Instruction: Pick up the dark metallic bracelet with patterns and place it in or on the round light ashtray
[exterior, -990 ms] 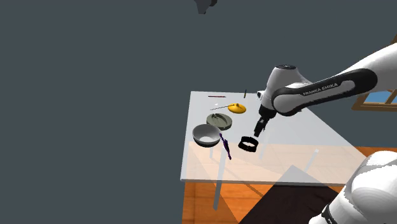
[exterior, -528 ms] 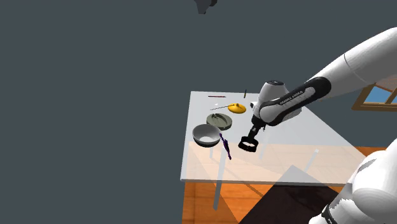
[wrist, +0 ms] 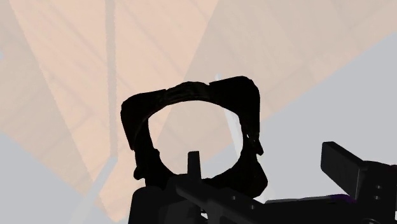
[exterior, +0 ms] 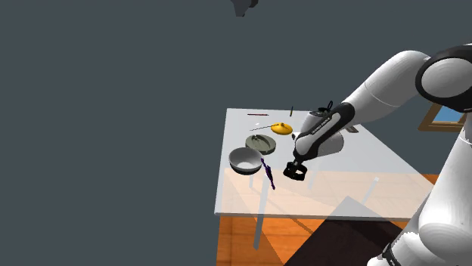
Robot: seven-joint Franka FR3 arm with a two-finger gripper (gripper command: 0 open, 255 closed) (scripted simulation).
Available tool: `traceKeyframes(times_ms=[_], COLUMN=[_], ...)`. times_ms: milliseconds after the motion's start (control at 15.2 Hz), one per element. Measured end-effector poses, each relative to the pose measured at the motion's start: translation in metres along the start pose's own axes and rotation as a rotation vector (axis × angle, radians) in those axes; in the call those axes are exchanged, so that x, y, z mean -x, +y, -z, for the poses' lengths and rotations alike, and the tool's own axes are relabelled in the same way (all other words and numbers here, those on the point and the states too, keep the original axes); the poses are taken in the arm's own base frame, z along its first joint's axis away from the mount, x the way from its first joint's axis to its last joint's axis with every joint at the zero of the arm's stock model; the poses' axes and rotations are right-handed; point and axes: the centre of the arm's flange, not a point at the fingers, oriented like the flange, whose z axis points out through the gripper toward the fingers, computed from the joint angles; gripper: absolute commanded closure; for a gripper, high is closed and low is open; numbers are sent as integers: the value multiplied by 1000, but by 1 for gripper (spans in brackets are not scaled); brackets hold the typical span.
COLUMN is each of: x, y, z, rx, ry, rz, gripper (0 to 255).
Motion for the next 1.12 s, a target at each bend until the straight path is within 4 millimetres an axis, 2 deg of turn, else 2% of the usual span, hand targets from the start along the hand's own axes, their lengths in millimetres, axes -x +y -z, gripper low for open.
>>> traceKeyframes(times_ms=[330, 726, 792, 1122], x=[1, 0, 0, 0], y=[1, 1, 1, 1], z=[-28, -31, -31, -31], rx=[0, 0, 0, 0], ry=[0, 1, 1, 0], rz=[0, 0, 0, 0], gripper=[0, 0, 255, 255])
